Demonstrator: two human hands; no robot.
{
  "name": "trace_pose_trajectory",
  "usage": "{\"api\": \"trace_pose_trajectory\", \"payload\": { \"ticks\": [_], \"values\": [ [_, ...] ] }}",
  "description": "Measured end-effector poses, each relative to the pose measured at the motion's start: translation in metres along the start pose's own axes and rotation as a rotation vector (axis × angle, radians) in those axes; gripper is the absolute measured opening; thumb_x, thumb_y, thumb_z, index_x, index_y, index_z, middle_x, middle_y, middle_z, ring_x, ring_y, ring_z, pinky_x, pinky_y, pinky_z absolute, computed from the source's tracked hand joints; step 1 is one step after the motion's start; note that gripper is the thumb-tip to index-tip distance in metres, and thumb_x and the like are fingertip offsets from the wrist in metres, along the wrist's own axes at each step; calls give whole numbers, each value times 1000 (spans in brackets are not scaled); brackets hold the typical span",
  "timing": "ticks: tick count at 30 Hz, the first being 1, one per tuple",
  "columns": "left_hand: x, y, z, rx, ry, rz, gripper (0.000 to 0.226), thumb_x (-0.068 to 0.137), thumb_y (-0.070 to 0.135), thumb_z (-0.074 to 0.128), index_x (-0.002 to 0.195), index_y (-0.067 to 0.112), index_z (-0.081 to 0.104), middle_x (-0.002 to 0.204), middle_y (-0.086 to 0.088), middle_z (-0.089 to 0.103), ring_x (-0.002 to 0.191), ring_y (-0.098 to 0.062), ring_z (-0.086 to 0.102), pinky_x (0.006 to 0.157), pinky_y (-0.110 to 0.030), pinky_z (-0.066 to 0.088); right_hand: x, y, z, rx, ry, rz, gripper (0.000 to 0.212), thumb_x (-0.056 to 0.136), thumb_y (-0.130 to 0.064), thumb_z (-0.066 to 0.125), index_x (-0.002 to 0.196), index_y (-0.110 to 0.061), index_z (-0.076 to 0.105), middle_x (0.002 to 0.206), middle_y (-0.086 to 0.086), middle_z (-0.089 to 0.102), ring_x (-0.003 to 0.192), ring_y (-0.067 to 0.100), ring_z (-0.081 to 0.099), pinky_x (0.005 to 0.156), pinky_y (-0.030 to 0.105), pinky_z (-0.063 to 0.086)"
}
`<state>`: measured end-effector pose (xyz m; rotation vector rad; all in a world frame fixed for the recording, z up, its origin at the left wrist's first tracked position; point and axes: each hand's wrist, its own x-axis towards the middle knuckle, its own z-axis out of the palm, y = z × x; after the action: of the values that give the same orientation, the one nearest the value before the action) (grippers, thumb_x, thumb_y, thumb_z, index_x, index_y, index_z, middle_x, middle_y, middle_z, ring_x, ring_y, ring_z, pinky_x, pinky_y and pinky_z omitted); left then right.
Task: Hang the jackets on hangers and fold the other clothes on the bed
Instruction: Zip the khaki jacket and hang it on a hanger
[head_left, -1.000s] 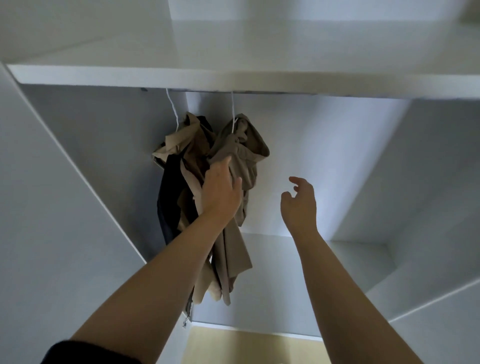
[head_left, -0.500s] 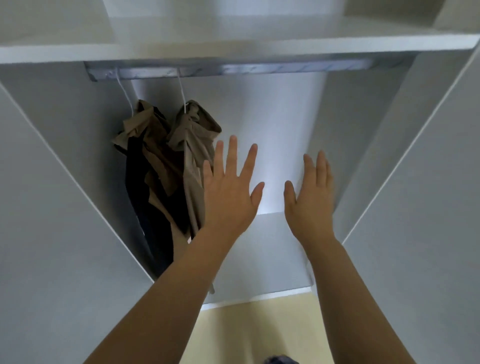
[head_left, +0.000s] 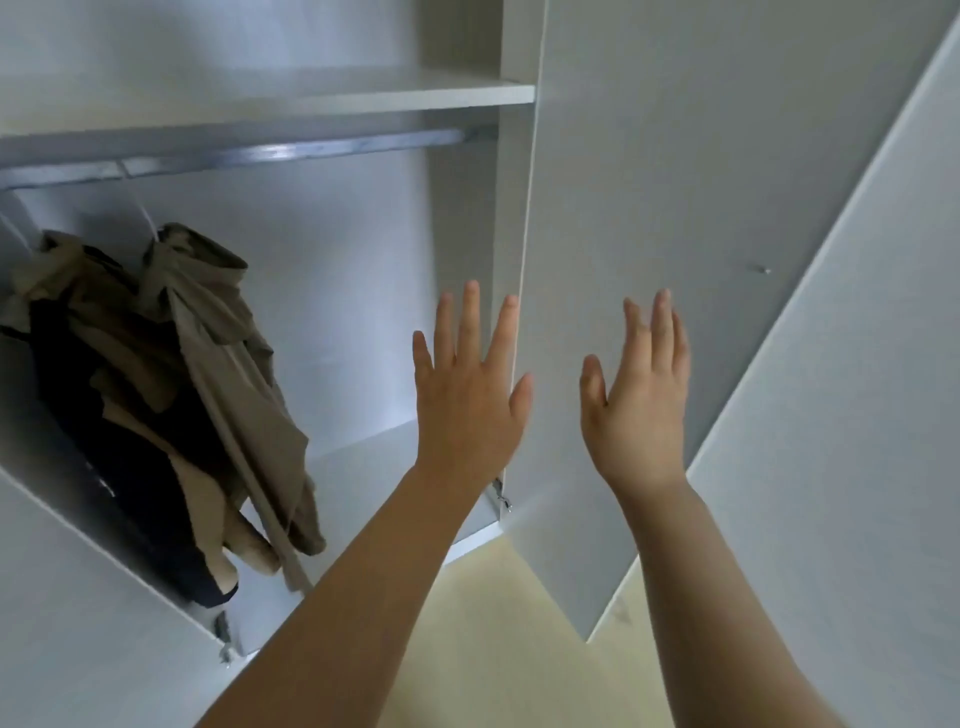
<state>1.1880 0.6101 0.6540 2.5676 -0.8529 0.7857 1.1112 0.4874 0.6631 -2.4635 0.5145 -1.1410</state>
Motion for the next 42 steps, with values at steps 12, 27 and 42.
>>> {"api": "trace_pose_trajectory", "payload": {
  "ticks": [12, 27, 42],
  "values": [
    [-139, 334, -2, -346, -211, 412, 67, 94, 49, 30, 152, 23, 10, 160, -11, 7, 147, -32, 4, 114, -54, 13, -167, 194, -284, -371, 100, 399, 56, 99, -32, 37, 148, -9, 24, 159, 14, 12, 147, 31, 7, 118, 47, 17],
    [-196, 632, 54, -517, -366, 632, 69, 95, 47, 31, 153, 23, 4, 160, -11, 2, 147, -31, 0, 114, -50, 9, -242, 414, -465, -534, 109, 681, 60, 98, -36, 33, 151, -11, 19, 160, 10, 7, 148, 25, 2, 120, 45, 13],
    [-230, 861, 78, -570, -550, 686, 70, 97, 47, 30, 151, 27, -10, 159, -6, -15, 146, -25, -16, 118, -47, 1, -276, 593, -626, -558, 41, 774, 61, 97, -24, 46, 151, -12, 20, 160, 7, 8, 147, 23, 2, 119, 47, 14]
  ]
}}
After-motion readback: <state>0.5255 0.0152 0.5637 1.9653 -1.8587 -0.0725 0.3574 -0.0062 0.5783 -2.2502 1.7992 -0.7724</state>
